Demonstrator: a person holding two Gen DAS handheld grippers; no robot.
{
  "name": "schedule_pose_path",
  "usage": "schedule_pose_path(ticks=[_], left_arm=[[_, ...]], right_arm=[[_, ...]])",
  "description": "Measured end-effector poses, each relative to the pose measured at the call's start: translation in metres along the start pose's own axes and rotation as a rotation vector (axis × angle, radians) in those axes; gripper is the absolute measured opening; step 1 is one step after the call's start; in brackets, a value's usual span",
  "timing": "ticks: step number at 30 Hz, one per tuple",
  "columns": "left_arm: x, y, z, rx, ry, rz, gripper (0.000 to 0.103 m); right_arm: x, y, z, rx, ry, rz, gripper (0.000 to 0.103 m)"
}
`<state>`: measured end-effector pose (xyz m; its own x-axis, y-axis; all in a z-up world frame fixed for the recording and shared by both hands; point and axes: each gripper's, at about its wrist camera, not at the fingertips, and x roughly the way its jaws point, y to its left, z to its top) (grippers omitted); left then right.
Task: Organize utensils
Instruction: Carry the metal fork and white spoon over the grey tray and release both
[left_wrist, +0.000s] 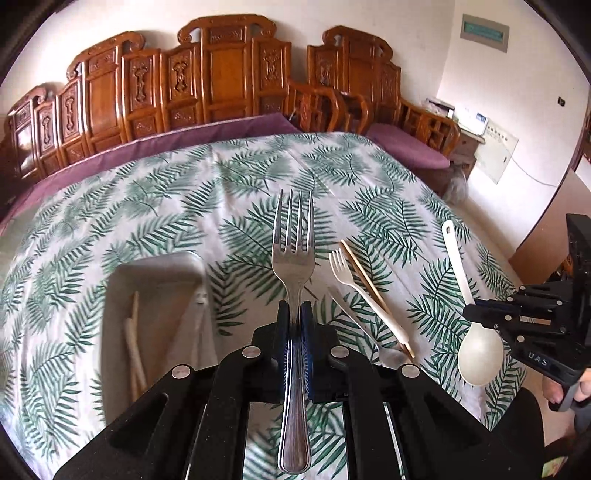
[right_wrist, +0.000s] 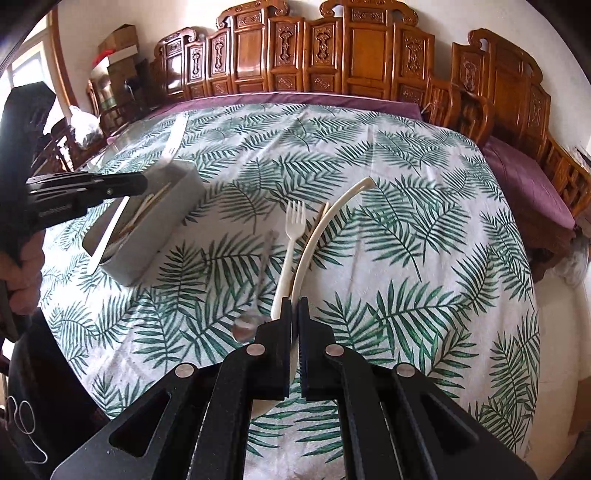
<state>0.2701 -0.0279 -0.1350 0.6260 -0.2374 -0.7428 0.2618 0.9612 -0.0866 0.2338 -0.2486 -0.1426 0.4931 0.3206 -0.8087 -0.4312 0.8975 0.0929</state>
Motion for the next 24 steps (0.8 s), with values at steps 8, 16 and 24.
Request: schedule_pose_path(ticks=[8,16,24], left_arm=[[-0.026,0.035,0.002,-0.021,-0.038,0.045,0.006],[-0.025,0.086,-0.004,-0.087,-0.029,0.111,0.006],[-0.014,0.119,-0.006,-0.146,-0.016,0.115,0.006]], right_arm=[[-0.005,0.024,0.016,-0.033,-0.025,0.021,0.004],[0.005,0.061,0.044,-0.076,-0.039,0.056,0.004],[0.018,0.094,0.066,-0.107,-0.037,0.082,0.004]])
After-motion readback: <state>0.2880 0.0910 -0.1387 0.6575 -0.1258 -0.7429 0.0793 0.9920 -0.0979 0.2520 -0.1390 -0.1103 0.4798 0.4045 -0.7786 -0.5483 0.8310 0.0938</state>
